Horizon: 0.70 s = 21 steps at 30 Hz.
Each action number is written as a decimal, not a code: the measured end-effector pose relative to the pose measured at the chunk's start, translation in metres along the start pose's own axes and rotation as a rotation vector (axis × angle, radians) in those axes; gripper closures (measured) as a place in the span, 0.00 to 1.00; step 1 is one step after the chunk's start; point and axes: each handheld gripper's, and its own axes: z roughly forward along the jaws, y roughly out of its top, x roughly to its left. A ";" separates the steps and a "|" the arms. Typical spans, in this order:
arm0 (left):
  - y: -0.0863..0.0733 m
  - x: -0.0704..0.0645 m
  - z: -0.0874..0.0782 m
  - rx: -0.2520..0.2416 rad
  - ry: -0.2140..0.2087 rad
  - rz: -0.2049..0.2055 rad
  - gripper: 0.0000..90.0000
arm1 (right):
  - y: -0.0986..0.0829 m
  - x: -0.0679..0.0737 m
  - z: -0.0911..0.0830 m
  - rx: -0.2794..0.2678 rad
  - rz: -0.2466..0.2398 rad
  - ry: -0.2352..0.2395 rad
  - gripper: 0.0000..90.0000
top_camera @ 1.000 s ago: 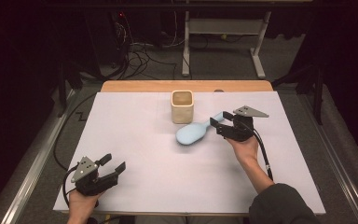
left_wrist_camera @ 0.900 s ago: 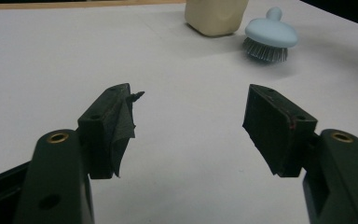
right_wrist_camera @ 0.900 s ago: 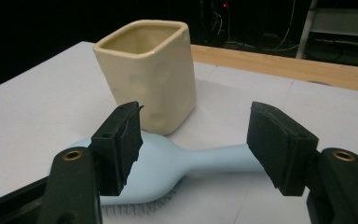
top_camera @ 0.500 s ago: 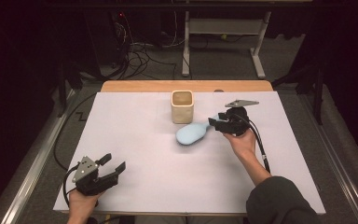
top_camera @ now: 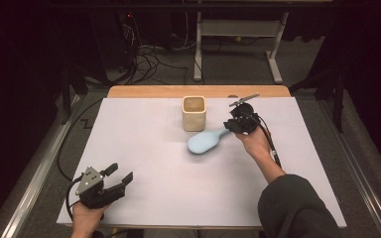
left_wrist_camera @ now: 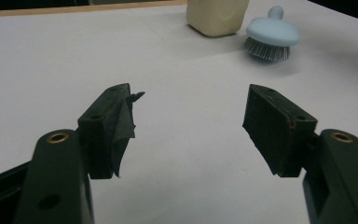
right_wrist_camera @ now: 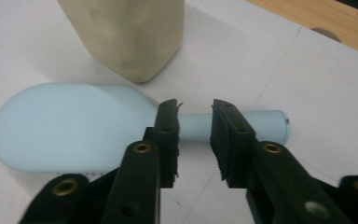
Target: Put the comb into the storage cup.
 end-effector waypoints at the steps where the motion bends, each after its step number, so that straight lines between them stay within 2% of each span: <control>1: 0.000 0.000 0.000 0.001 -0.001 -0.001 0.38 | 0.000 0.000 0.000 0.000 0.000 0.000 0.87; 2: 0.000 0.000 0.000 0.002 -0.002 -0.001 0.38 | 0.006 -0.002 0.004 0.036 -0.002 -0.010 0.91; 6: 0.000 -0.001 0.000 0.002 -0.005 0.003 0.38 | 0.012 -0.004 0.008 0.059 0.008 -0.007 0.95; 10: 0.000 -0.002 -0.001 -0.002 -0.011 0.007 0.38 | 0.019 -0.002 0.022 0.125 0.010 -0.016 0.99; 18: 0.000 -0.002 -0.003 -0.008 -0.022 0.005 0.38 | 0.031 0.000 0.037 0.175 0.037 -0.013 1.00; 20: 0.000 -0.002 -0.002 -0.004 -0.026 0.004 0.38 | 0.032 -0.002 0.049 0.194 0.051 -0.009 1.00; 21: 0.000 -0.002 -0.002 -0.002 -0.028 0.004 0.38 | 0.032 -0.002 0.049 0.194 0.051 -0.009 1.00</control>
